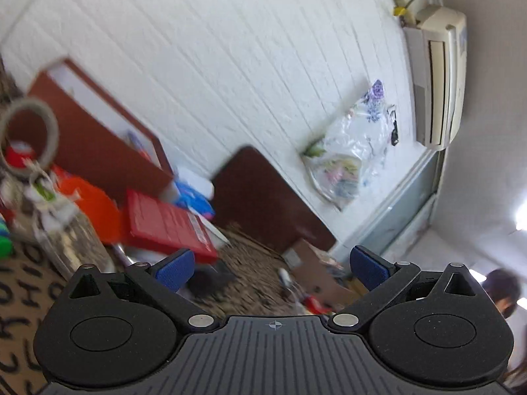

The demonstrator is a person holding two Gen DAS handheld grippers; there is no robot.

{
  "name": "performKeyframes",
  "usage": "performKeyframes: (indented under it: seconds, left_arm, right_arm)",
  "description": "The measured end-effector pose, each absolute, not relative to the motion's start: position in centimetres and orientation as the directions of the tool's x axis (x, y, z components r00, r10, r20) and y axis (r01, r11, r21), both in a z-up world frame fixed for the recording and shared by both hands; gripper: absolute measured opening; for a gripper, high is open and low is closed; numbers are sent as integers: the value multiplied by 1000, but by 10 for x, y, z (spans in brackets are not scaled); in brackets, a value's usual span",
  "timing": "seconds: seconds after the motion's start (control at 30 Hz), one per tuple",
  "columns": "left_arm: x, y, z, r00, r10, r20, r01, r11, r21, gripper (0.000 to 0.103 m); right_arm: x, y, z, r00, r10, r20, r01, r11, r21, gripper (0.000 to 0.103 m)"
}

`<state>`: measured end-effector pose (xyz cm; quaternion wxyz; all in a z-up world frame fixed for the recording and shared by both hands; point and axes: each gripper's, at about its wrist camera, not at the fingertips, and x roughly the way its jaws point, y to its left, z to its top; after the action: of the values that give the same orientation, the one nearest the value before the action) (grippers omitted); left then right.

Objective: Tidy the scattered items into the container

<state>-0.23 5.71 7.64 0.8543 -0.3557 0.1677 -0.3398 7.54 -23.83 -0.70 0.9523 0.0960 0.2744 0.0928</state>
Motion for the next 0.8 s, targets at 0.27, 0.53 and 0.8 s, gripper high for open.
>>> performKeyframes:
  seconds: [0.27,0.53,0.8]
  left_arm:
    - [-19,40,101,845,-501,-189,337,772,-539,103]
    - [-47,-37,99,969,229,-98,-219,971,101,103]
    - [-1,-37,50,935,163,-316,-128,983,129,103]
  right_arm:
    - [75,-238,-7,833,230,-504,-125,964,234,103]
    - [75,-238,-7,832,230,-504,-125,964,234,103]
    - [75,-238,-6,833,229,-504,-125,965,231,103]
